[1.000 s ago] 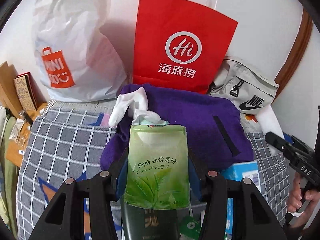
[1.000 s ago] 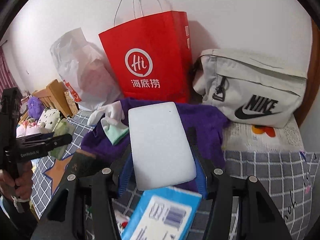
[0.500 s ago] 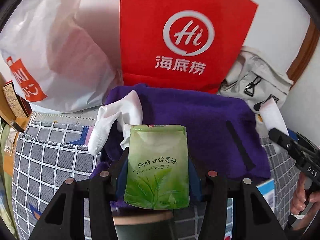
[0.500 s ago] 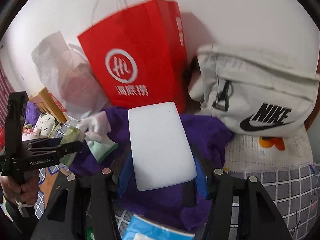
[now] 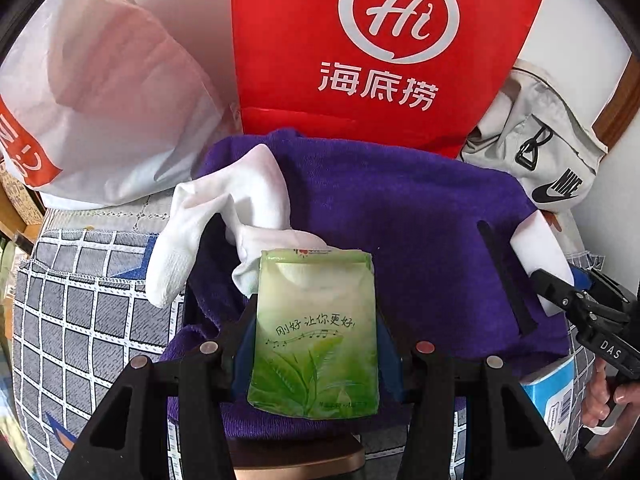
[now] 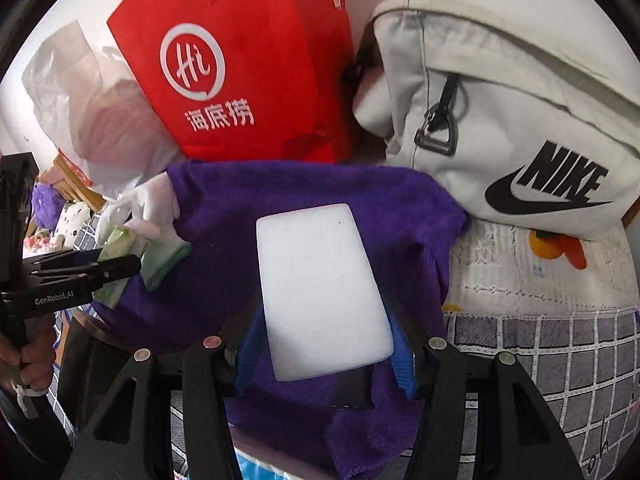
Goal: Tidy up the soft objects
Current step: 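Carry the green packet and white block in both tools over the purple towel, then open the right tool releasing the block while the left tool releases the packet onto the towel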
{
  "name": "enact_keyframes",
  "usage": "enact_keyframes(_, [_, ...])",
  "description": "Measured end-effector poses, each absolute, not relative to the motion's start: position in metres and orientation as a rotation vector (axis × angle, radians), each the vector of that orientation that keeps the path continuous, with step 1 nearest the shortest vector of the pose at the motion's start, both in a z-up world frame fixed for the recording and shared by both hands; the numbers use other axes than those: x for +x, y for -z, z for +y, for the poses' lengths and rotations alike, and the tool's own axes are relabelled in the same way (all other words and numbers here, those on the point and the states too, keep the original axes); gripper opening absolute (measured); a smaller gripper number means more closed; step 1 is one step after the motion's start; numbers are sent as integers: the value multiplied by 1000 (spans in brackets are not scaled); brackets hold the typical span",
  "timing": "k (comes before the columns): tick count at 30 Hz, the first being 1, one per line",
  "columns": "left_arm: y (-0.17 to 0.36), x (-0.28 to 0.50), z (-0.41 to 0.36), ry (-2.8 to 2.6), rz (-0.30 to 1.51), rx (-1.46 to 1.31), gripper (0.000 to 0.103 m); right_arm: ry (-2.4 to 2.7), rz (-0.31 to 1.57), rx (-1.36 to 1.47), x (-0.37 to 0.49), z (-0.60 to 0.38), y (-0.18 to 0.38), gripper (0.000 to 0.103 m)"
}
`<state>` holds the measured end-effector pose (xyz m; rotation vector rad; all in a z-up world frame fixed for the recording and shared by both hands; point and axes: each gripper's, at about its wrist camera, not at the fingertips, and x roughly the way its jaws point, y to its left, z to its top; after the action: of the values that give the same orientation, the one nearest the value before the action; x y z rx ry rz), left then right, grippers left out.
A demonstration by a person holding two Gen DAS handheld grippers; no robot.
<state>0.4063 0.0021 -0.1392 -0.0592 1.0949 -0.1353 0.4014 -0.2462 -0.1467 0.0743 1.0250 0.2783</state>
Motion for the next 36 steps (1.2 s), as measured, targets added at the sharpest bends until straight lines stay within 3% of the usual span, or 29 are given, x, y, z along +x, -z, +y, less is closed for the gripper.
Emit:
enact_keyframes(13, [147, 413, -1, 140, 1124, -71, 51, -305, 1047, 49, 402, -237, 154, 59])
enact_keyframes(16, [148, 413, -2, 149, 1133, -81, 57, -314, 1049, 39, 402, -233, 154, 66])
enact_keyframes(20, [142, 413, -3, 146, 1100, -103, 76, -296, 1030, 10, 401, -228, 151, 77])
enact_keyframes(36, [81, 353, 17, 119, 997, -86, 76, -296, 875, 18, 354, -214, 72, 82])
